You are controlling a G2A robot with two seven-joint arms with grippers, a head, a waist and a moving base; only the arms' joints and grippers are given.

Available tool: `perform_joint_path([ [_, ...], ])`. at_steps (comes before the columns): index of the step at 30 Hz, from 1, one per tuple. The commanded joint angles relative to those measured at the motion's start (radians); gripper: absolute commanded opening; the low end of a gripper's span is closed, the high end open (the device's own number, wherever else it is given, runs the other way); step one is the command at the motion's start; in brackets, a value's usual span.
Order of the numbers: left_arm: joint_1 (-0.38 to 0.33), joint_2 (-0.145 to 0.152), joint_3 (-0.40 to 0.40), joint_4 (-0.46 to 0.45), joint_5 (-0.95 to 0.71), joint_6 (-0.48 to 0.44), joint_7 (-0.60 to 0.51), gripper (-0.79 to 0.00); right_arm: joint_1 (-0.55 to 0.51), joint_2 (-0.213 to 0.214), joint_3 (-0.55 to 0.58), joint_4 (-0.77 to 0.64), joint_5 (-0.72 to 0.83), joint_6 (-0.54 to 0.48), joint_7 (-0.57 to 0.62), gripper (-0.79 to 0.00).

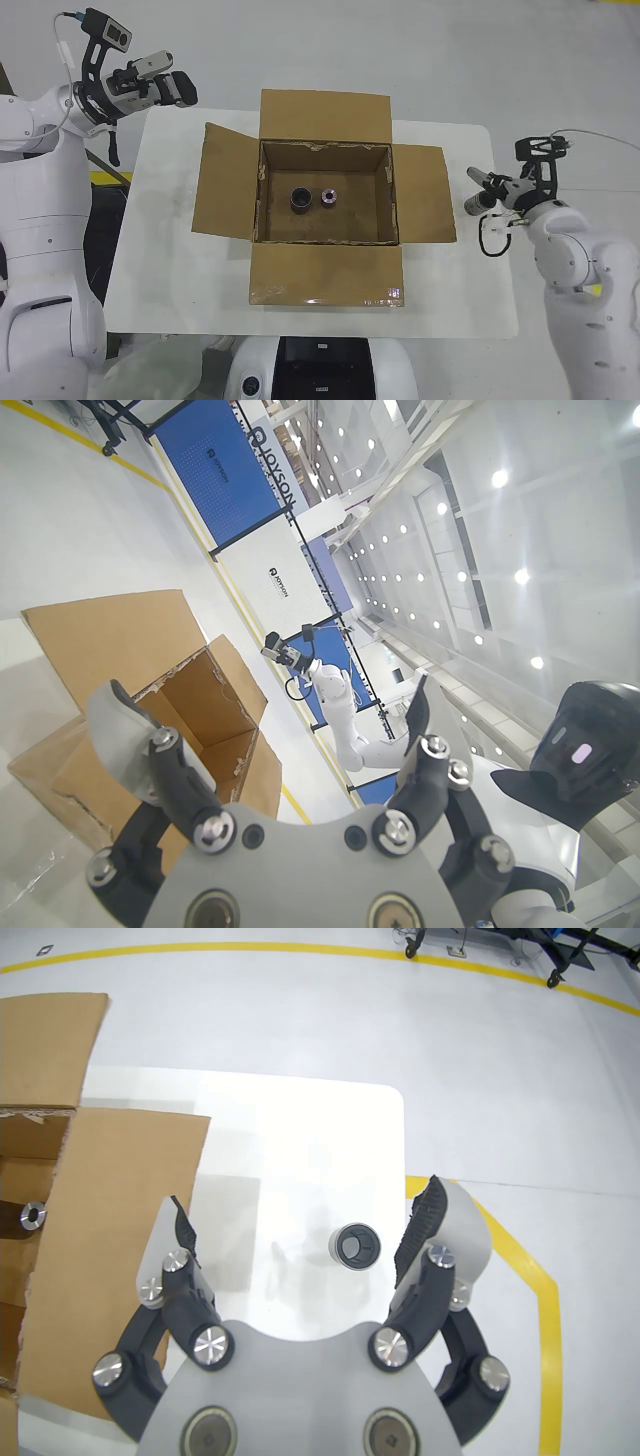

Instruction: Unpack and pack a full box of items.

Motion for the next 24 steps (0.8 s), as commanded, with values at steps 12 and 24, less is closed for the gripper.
perform_joint_path([
  [12, 0.000, 0.000, 0.000, 0.000, 0.000, 0.000, 0.000, 0.000, -0.008, -0.002, -0.139, -0.161, -0.054, -0.093, 0.033, 0.000],
  [24, 0.000, 0.000, 0.000, 0.000, 0.000, 0.000, 0.000, 0.000, 0.126, -0.022, -0.384, -0.122, -0.102, -0.145, 0.118, 0.000],
])
